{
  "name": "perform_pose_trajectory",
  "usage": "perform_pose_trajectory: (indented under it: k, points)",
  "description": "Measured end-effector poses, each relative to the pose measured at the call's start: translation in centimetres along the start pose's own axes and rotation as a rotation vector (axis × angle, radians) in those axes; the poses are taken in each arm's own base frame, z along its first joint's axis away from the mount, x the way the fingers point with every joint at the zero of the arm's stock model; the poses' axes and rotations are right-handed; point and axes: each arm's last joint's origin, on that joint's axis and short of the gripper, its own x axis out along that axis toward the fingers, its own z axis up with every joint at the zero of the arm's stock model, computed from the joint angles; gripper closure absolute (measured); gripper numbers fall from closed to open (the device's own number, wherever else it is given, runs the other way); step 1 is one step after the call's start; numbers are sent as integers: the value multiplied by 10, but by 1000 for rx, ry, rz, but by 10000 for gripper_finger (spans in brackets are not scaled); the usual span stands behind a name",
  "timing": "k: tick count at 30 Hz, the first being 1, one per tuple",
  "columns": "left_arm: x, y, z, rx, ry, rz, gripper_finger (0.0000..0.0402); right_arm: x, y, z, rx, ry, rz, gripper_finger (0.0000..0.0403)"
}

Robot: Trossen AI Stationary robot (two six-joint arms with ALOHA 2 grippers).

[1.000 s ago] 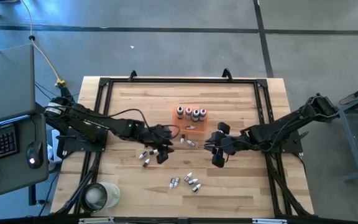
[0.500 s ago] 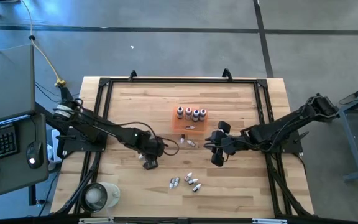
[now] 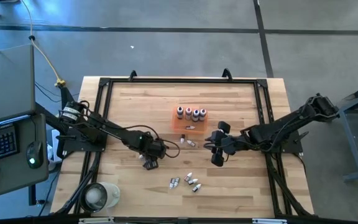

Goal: Pick & Place food coloring
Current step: Put the top small green food coloring bottle into the orange bin

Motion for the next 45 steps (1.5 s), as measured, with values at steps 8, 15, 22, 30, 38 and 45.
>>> perform_pose_trajectory:
  k: [8,15,22,30,38,45]
  points:
    - [1,0,0,-1,2,-12,252,0,0,0,0,0,0,258]
    - [1,0,0,-30,2,-11,316,0,0,0,0,0,0,258]
    - [2,0,0,-50,6,-16,350,0,0,0,0,0,0,258]
    - [-15,-9,21,-68,-72,20,350,0,0,0,0,-7,-14,258]
    - [-73,-13,80,7,-351,49,350,-8,-3,0,-5,31,34,258]
    - [-96,18,121,20,-499,179,350,-38,-27,-12,72,117,-159,258]
